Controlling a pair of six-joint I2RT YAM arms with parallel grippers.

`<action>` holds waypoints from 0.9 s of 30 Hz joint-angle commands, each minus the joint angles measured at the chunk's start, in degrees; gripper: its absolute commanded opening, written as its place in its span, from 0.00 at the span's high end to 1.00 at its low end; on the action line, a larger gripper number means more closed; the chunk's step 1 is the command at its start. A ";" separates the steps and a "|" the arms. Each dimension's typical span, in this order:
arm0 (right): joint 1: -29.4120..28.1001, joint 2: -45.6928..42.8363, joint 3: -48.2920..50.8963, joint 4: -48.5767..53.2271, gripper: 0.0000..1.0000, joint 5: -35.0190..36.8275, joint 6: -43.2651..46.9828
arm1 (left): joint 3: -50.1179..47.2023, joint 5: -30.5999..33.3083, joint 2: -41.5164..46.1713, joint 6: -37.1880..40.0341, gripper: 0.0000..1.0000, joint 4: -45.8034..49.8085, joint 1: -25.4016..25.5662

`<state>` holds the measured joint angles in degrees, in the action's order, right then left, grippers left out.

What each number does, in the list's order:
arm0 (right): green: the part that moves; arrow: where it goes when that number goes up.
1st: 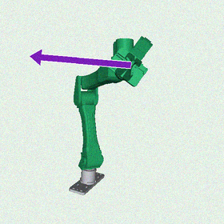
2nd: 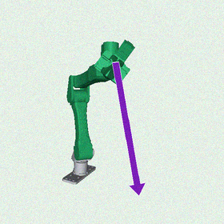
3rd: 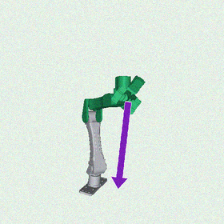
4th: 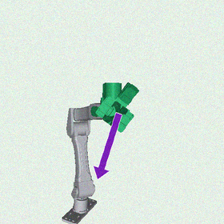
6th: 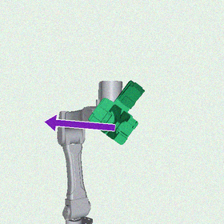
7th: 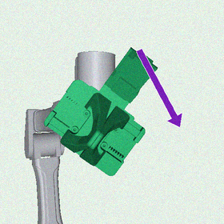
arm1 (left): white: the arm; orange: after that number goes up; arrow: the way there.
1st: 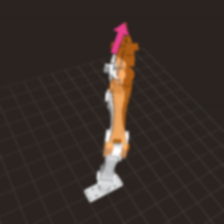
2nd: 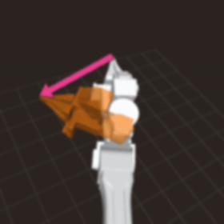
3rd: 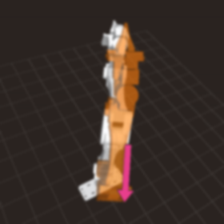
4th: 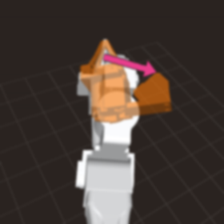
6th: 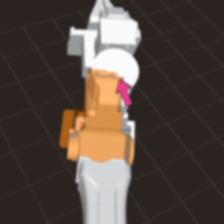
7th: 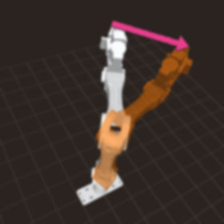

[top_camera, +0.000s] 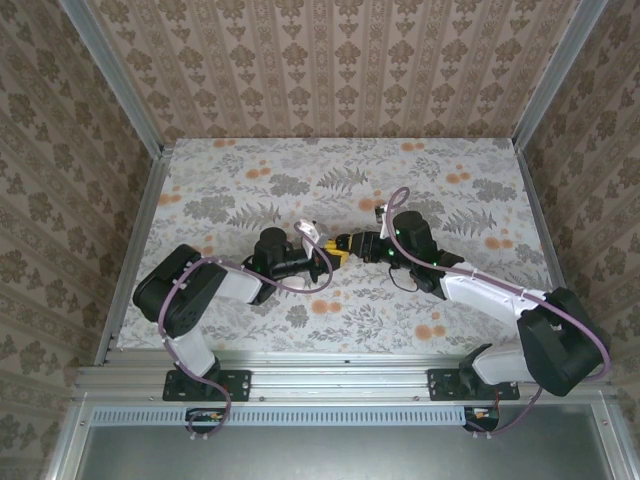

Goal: Insert wireless bluetooth earbuds into charging case

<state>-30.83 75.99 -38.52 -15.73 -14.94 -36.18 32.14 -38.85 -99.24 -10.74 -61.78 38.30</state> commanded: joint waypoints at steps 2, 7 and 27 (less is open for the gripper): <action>-0.31 -1.55 0.88 -1.56 0.79 1.35 0.76 | 1.01 -1.24 2.24 -0.77 0.93 -2.50 0.02; -0.31 -2.13 1.81 -0.41 0.75 0.35 0.95 | 1.17 -1.27 2.56 -0.69 0.93 -2.32 -0.01; 1.58 -15.61 3.72 1.30 0.45 -1.03 1.64 | 1.00 -3.39 6.11 1.60 0.93 0.84 0.14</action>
<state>-30.11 62.92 -35.51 -16.19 -15.05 -35.77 32.16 -39.92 -95.48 -10.68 -61.52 38.26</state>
